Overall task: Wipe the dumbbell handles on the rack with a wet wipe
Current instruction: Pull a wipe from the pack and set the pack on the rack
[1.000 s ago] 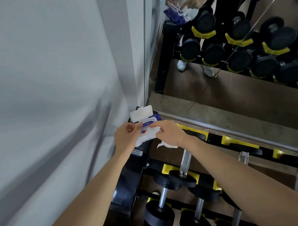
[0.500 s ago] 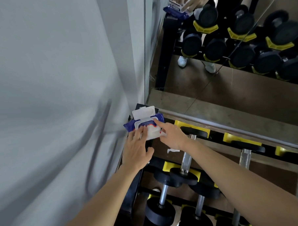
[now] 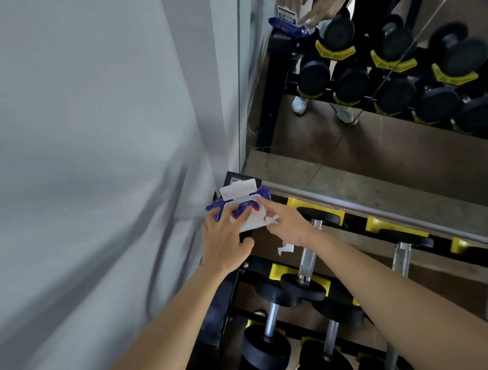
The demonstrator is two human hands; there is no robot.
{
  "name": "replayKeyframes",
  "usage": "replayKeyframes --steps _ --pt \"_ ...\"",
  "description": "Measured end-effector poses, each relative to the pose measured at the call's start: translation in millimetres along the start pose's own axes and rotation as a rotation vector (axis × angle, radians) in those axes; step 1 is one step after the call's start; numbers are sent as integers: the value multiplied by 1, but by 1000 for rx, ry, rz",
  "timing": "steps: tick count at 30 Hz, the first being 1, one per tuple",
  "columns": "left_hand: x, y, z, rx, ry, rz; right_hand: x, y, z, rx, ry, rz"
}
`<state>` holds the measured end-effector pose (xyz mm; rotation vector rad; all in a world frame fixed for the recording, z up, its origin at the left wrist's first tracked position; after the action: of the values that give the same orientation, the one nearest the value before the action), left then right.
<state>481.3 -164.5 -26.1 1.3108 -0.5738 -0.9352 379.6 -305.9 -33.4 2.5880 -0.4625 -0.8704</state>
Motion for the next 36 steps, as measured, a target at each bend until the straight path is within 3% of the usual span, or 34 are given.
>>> replayKeyframes --steps 3,5,7,11,14,16,21,27,29,32,36 --pt "-1 15 -11 -103 -48 273 -9 -1 -4 1 34 52" --pt "5 24 -20 -253 21 410 -15 -8 -12 -131 81 51" --pt "19 26 -25 -242 63 367 -15 -19 -14 -252 90 -7" --pt "39 10 -22 2 -70 125 -12 -24 -11 -408 9 -15" --pt "40 3 -24 -36 -66 143 -18 -16 -16 -491 18 146" --pt "38 0 -25 -112 -40 158 -20 -24 -19 -507 44 137" --pt "35 -3 -28 -193 -34 210 -16 -38 -20 -432 -4 7" --pt "20 -21 -23 -118 -162 275 -17 -18 -8 -166 -17 149" --pt "16 -31 -21 -68 -185 326 -21 -11 -8 41 -9 276" --pt "13 -39 -17 6 -172 325 -26 6 -9 124 -25 471" --pt "14 -39 -14 95 -152 262 -23 10 -5 292 -58 432"
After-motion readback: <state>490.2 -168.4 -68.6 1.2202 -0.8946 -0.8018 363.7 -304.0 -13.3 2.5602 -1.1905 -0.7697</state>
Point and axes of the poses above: each hand's wrist, its own x-axis towards the middle knuckle, its own y-axis out of the back of the hand, z = x × y, the point moved 5 cm from there along x, towards the middle knuckle, and after that the axes turned 9 degrees about x, right-handed, at the moved point
